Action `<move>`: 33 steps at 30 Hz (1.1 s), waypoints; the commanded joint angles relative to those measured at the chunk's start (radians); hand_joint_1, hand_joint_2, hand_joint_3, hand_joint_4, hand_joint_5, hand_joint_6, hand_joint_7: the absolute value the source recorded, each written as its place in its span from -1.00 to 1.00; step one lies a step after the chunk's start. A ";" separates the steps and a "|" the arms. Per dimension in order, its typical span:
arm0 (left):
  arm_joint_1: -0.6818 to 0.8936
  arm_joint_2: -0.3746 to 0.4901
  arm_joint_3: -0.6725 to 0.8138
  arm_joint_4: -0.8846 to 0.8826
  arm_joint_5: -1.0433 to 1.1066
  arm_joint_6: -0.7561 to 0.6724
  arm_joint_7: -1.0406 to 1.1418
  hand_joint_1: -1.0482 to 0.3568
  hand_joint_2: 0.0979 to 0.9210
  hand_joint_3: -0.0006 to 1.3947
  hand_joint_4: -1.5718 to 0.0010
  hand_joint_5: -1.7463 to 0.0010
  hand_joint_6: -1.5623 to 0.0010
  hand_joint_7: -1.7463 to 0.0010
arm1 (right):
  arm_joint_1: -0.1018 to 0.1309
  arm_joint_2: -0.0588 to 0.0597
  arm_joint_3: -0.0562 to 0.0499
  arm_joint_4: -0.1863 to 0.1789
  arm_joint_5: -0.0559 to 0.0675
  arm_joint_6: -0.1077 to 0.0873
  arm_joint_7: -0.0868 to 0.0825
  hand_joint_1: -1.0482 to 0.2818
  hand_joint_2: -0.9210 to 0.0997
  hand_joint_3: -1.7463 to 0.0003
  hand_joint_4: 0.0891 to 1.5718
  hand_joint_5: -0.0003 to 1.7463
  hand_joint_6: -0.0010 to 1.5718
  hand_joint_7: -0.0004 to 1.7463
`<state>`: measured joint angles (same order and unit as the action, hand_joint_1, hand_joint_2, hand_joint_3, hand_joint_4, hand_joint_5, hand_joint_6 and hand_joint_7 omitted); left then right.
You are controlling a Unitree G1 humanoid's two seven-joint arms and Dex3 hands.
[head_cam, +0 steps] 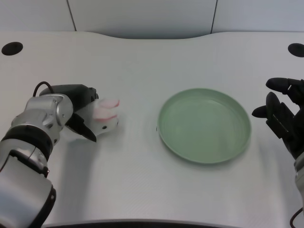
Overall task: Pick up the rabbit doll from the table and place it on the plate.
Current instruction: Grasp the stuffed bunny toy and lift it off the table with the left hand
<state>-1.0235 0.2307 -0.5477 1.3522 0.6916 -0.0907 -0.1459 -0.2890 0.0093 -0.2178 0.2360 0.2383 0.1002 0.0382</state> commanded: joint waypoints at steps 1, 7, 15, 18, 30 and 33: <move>0.010 0.028 -0.004 0.004 0.004 0.005 -0.033 -0.66 0.73 -0.99 0.91 0.46 0.52 0.92 | -0.007 0.001 0.005 0.042 -0.018 -0.036 -0.014 0.17 -1.00 0.28 -0.65 0.91 -0.61 0.64; -0.010 0.036 -0.017 0.013 0.019 0.041 -0.055 -0.42 0.48 -0.98 0.99 0.44 0.55 0.96 | -0.136 -0.018 -0.053 0.414 -0.003 -0.265 0.043 0.16 -0.99 0.39 -0.31 0.74 -0.42 0.50; -0.012 0.036 -0.048 0.013 0.049 0.051 -0.045 -0.38 0.48 -0.99 1.00 0.46 0.56 0.97 | -0.154 -0.020 -0.050 0.475 -0.016 -0.337 0.050 0.17 -1.00 0.40 -0.39 0.75 -0.41 0.43; -0.017 0.036 -0.045 0.013 0.047 0.057 -0.052 -0.36 0.48 -0.99 1.00 0.51 0.59 0.98 | -0.163 -0.022 -0.057 0.490 -0.005 -0.333 0.055 0.18 -1.00 0.39 -0.41 0.74 -0.41 0.43; 0.047 0.046 -0.036 0.011 0.052 -0.010 0.192 -0.11 0.43 -1.00 0.54 -0.40 0.21 0.20 | -0.148 -0.017 -0.050 0.450 -0.006 -0.313 0.049 0.16 -1.00 0.38 -0.38 0.78 -0.44 0.49; 0.051 0.047 -0.034 0.015 0.051 -0.020 0.214 -0.05 0.42 -1.00 0.47 -0.57 0.22 -0.10 | -0.144 -0.016 -0.049 0.439 -0.006 -0.306 0.048 0.16 -1.00 0.37 -0.37 0.78 -0.44 0.49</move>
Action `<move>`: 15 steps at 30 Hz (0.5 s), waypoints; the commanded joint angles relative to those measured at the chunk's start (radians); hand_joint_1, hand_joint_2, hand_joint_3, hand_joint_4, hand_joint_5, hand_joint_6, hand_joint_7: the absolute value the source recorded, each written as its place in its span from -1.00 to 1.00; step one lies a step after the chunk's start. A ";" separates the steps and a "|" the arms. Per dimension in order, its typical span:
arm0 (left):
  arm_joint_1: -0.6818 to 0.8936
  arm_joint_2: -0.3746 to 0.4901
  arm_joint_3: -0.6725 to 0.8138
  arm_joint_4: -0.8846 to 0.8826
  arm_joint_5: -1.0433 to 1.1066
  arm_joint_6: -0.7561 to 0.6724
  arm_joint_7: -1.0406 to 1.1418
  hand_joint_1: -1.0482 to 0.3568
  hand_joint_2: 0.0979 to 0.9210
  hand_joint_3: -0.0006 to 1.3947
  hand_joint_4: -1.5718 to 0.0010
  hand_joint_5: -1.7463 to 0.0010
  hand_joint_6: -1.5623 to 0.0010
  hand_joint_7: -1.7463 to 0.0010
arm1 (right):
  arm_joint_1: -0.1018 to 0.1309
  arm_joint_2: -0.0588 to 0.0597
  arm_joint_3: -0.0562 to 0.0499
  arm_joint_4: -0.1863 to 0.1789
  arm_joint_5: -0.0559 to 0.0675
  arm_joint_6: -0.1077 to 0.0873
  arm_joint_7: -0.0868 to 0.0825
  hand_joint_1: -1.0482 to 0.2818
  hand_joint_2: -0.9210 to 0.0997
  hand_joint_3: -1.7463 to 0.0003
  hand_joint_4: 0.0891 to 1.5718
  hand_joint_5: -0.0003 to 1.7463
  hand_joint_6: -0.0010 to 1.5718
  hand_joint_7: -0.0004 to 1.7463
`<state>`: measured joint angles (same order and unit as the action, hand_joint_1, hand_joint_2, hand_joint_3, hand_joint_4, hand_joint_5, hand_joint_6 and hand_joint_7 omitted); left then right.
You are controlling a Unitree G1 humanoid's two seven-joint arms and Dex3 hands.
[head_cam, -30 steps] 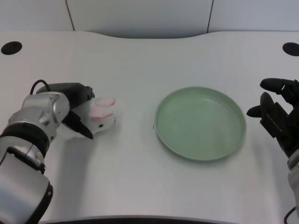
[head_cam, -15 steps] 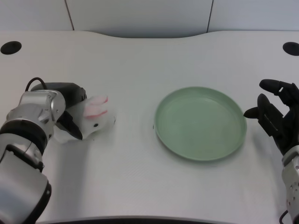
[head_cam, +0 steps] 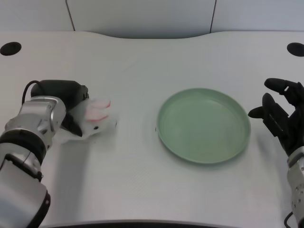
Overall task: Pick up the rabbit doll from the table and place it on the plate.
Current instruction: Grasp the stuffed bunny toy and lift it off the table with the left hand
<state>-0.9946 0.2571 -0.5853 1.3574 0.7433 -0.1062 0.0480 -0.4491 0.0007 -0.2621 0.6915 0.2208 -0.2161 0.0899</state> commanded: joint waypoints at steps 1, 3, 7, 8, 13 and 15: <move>0.022 0.020 0.004 0.010 0.000 -0.006 0.021 -0.04 0.42 -1.00 0.46 -0.58 0.23 -0.13 | 0.017 -0.007 -0.005 -0.019 0.011 0.012 -0.004 0.16 -1.00 0.37 -0.37 0.78 -0.44 0.49; 0.030 0.022 0.022 0.008 -0.014 -0.016 0.064 -0.04 0.42 -1.00 0.46 -0.59 0.23 -0.14 | 0.032 0.002 0.000 -0.056 0.007 0.029 -0.019 0.16 -1.00 0.37 -0.37 0.77 -0.44 0.49; 0.043 0.024 0.052 0.006 -0.032 -0.034 0.132 -0.02 0.63 -0.97 -0.24 -0.73 -0.20 -0.64 | 0.062 0.017 0.012 -0.134 0.001 0.073 -0.049 0.20 -1.00 0.37 -0.44 0.78 -0.47 0.50; 0.043 0.022 0.074 0.005 -0.053 -0.030 0.130 -0.02 0.64 -0.97 -0.25 -0.73 -0.20 -0.65 | 0.072 0.021 0.019 -0.172 -0.003 0.096 -0.060 0.20 -1.00 0.37 -0.44 0.78 -0.47 0.50; 0.040 0.018 0.131 0.002 -0.108 -0.012 0.102 0.05 0.89 -0.99 -0.18 -0.07 -0.53 0.51 | 0.112 0.028 0.043 -0.279 -0.006 0.160 -0.071 0.16 -1.00 0.32 -0.62 0.85 -0.54 0.55; 0.038 0.017 0.138 0.001 -0.113 -0.010 0.095 0.07 0.92 -1.00 -0.13 -0.13 -0.47 0.41 | 0.120 0.027 0.047 -0.298 -0.005 0.174 -0.070 0.15 -1.00 0.33 -0.64 0.85 -0.56 0.55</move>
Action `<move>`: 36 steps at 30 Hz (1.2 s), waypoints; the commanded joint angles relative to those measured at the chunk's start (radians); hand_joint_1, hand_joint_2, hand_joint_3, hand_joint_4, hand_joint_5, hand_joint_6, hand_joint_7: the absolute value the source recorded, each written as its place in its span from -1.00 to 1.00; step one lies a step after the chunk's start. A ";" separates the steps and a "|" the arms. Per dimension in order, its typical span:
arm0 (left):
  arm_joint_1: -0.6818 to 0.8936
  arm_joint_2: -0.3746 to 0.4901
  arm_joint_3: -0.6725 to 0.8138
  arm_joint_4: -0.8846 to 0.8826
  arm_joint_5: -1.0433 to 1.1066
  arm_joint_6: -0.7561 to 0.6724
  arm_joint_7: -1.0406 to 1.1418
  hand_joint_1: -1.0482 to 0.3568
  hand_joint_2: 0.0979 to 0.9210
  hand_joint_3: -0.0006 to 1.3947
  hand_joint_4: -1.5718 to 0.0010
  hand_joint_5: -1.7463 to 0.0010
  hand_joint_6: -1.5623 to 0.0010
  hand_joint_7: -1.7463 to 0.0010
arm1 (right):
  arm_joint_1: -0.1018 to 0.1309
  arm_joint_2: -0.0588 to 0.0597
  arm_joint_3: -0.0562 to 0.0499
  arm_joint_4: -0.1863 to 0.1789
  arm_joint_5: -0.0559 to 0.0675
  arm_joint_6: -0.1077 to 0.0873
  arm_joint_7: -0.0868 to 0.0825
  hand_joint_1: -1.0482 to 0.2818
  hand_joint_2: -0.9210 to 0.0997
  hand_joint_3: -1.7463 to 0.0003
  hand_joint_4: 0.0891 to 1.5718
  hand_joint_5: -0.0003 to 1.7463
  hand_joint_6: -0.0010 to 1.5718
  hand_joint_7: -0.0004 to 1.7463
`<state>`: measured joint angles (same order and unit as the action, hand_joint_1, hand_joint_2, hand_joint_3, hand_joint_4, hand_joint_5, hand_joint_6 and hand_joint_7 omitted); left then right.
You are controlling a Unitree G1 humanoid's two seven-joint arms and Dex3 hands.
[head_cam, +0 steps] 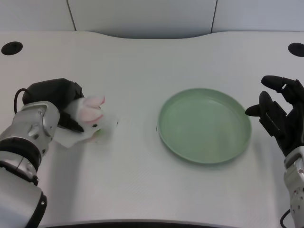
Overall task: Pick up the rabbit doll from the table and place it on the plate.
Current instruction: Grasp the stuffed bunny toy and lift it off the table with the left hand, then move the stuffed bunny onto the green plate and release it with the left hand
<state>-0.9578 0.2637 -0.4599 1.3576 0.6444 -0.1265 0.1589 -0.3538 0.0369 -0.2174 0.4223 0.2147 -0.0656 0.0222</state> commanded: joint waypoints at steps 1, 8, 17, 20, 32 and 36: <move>0.001 0.010 0.013 0.001 -0.014 0.011 -0.016 0.07 0.92 -1.00 -0.12 -0.13 -0.45 0.39 | 0.026 -0.009 0.003 -0.033 0.002 0.028 -0.003 0.15 -1.00 0.33 -0.64 0.85 -0.57 0.55; -0.048 -0.012 0.078 -0.025 -0.079 -0.088 0.001 0.18 0.67 -1.00 -0.17 -0.75 -0.22 -0.75 | 0.024 -0.010 0.009 -0.010 -0.015 0.010 -0.007 0.15 -1.00 0.30 -0.61 0.86 -0.55 0.58; -0.125 -0.089 0.064 -0.040 -0.065 -0.153 0.000 0.19 0.72 -0.96 -0.35 -0.99 -0.24 -0.97 | 0.047 0.006 0.021 -0.076 -0.008 0.034 -0.007 0.16 -1.00 0.25 -0.70 0.96 -0.62 0.68; -0.135 -0.113 0.056 -0.038 -0.058 -0.166 0.008 0.19 0.75 -0.95 -0.38 -1.00 -0.24 -1.00 | 0.051 0.007 0.022 -0.088 -0.002 0.045 -0.009 0.17 -1.00 0.23 -0.72 0.97 -0.63 0.70; -0.177 -0.280 0.045 -0.033 -0.069 -0.203 -0.056 0.16 0.73 -0.94 -0.28 -1.00 -0.16 -1.00 | 0.039 0.004 0.020 -0.056 0.003 0.045 -0.015 0.16 -0.96 0.26 -0.59 0.92 -0.62 0.68; -0.179 -0.317 0.014 -0.027 -0.045 -0.205 -0.081 0.11 0.73 -0.94 -0.24 -0.97 -0.16 -0.91 | 0.045 0.010 0.027 -0.065 0.000 0.038 -0.019 0.15 -0.97 0.29 -0.60 0.92 -0.64 0.67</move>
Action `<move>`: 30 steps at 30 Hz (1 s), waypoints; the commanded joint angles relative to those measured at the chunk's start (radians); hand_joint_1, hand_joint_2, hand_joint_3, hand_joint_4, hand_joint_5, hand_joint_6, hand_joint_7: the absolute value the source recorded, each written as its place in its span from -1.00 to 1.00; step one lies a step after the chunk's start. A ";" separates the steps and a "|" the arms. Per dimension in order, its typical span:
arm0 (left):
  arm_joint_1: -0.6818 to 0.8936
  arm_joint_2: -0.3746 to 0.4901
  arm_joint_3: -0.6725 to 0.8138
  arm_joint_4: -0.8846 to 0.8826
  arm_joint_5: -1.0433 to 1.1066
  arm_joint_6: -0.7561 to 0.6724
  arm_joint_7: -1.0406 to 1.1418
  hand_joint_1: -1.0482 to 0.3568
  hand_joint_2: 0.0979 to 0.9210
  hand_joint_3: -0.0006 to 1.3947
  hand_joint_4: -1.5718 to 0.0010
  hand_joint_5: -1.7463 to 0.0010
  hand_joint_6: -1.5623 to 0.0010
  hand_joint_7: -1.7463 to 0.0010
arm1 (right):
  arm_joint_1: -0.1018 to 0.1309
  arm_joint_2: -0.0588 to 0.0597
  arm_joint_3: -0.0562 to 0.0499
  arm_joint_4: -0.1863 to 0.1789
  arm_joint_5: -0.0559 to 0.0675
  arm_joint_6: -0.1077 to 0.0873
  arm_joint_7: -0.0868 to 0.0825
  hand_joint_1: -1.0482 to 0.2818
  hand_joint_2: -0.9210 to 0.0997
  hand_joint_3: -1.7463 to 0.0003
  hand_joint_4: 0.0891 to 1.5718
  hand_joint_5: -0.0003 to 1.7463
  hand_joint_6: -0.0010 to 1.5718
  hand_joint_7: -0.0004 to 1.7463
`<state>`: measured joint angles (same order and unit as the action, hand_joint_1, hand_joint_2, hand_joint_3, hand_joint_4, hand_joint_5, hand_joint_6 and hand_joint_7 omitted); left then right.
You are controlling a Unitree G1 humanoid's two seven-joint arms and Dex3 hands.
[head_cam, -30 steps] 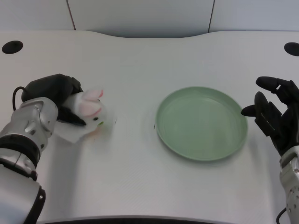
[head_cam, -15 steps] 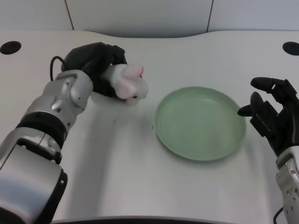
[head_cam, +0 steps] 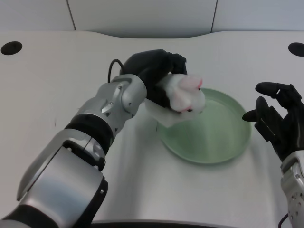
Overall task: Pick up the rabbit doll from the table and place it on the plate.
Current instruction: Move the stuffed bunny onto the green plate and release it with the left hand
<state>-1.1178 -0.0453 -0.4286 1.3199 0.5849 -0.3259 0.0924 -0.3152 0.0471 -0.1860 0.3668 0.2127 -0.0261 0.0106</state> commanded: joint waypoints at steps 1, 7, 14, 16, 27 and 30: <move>-0.016 -0.018 -0.027 0.012 0.022 -0.006 -0.010 0.11 0.72 -0.94 -0.24 -0.97 -0.16 -0.90 | 0.007 0.004 -0.006 -0.007 0.004 -0.006 -0.010 0.15 -0.97 0.30 -0.60 0.92 -0.64 0.67; -0.012 -0.052 -0.055 0.022 0.039 0.022 -0.021 0.11 0.78 -0.92 -0.21 -0.99 -0.15 -0.89 | 0.011 0.004 -0.006 0.028 -0.006 -0.052 0.000 0.20 -0.99 0.27 -0.56 0.96 -0.60 0.69; -0.008 -0.065 -0.036 0.030 0.021 0.031 -0.047 0.10 0.68 -0.96 -0.14 -0.88 -0.09 -0.77 | 0.032 0.013 0.000 -0.012 0.008 -0.038 0.007 0.14 -0.98 0.31 -0.56 0.95 -0.60 0.68; -0.008 -0.062 -0.031 0.031 0.019 0.035 -0.059 0.05 0.68 -0.97 -0.12 -0.86 -0.07 -0.75 | 0.036 0.021 -0.003 -0.034 0.022 -0.012 0.001 0.16 -0.99 0.32 -0.58 0.95 -0.61 0.68; -0.009 -0.048 -0.073 0.035 0.059 0.067 -0.128 -0.51 0.73 -0.99 0.73 0.88 0.60 0.99 | 0.060 0.029 0.001 -0.101 0.018 0.047 -0.009 0.17 -0.99 0.27 -0.67 0.93 -0.64 0.66; -0.022 -0.051 -0.070 0.037 0.052 0.117 -0.174 -0.69 0.72 -1.00 0.96 0.98 0.79 1.00 | 0.064 0.029 0.003 -0.118 0.014 0.065 -0.017 0.18 -0.98 0.28 -0.65 0.94 -0.65 0.66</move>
<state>-1.1173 -0.1033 -0.4955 1.3491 0.6353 -0.2270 -0.0586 -0.2642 0.0822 -0.1793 0.2664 0.2216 0.0258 0.0001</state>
